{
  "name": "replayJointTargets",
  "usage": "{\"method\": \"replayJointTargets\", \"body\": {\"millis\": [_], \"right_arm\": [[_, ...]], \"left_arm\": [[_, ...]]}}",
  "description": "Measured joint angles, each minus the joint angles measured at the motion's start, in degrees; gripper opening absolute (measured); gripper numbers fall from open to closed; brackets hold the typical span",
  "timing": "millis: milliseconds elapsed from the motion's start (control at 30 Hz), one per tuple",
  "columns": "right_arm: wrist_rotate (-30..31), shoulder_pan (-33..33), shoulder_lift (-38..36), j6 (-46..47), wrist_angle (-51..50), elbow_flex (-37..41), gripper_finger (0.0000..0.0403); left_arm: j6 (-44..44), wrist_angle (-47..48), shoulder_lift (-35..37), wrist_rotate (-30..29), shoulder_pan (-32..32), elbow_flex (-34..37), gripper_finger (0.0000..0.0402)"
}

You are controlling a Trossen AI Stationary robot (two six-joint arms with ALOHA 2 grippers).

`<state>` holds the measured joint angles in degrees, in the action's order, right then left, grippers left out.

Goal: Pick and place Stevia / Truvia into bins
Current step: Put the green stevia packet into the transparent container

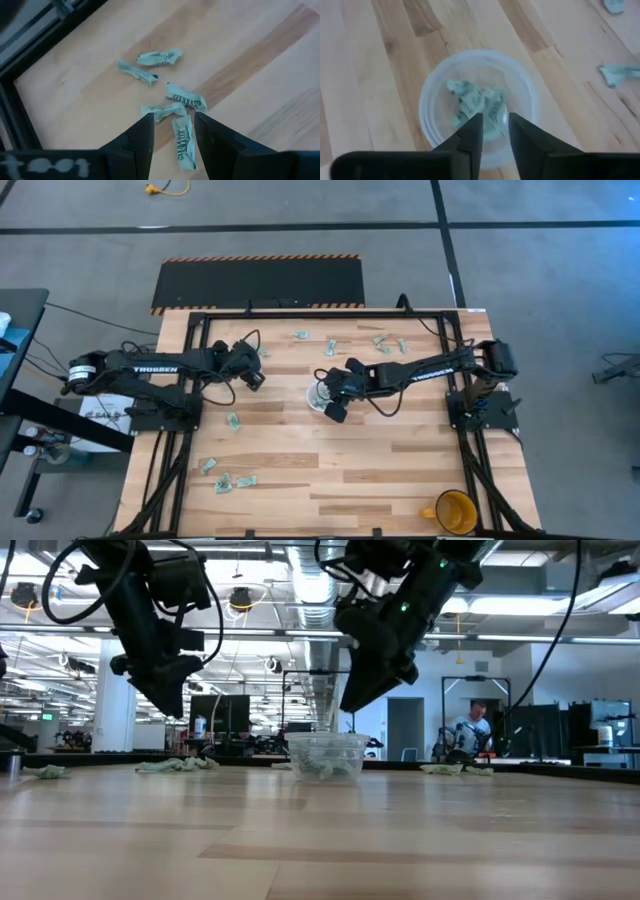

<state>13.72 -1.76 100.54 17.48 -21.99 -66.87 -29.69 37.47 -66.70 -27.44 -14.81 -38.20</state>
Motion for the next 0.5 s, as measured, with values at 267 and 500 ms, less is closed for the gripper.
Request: {"method": "replayJointTargets", "body": {"millis": [267, 500], "right_arm": [[12.8, -1.1, -6.4, 0.8, -7.6, 1.2, 0.0137], [14.9, -3.0, -10.2, 7.3, -9.2, 6.5, 0.0163]], "left_arm": [[-0.5, -1.3, 0.0, 4.4, -1.7, 0.7, 0.0132], [2.8, -8.4, 0.0, 8.2, -4.3, 6.9, 0.0132]]}}
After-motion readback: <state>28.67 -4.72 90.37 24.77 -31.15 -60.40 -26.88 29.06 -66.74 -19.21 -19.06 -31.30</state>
